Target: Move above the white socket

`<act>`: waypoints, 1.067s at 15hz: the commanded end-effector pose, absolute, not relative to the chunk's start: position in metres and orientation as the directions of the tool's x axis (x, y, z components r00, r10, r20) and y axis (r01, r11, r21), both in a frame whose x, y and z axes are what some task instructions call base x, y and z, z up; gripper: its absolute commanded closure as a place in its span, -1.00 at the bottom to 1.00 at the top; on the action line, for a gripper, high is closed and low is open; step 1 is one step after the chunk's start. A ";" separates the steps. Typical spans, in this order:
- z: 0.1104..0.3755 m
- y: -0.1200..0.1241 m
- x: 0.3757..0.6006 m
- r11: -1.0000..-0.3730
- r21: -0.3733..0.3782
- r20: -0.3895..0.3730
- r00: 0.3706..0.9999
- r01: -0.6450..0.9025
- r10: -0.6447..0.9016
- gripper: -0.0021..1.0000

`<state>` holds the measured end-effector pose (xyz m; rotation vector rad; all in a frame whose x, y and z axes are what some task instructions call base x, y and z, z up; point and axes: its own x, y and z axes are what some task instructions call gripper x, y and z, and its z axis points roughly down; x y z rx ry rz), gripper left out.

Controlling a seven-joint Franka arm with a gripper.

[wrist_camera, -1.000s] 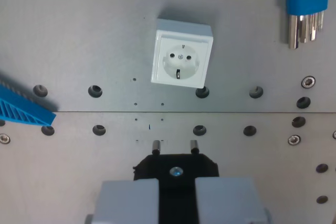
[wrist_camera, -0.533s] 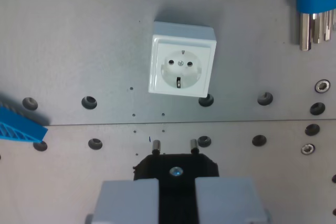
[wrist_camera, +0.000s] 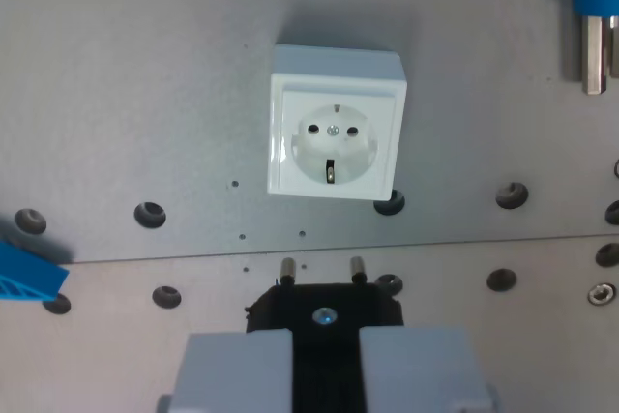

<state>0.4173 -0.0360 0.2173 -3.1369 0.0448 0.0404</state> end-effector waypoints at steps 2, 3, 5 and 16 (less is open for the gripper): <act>0.195 -0.040 0.412 -0.994 -0.025 0.064 0.992 -0.109 -0.110 1.00; 0.190 -0.040 0.411 -0.994 -0.027 0.066 0.992 -0.111 -0.112 1.00; 0.180 -0.041 0.409 -0.993 -0.029 0.065 0.991 -0.115 -0.117 1.00; 0.125 -0.043 0.401 -0.991 -0.040 0.069 0.989 -0.129 -0.132 1.00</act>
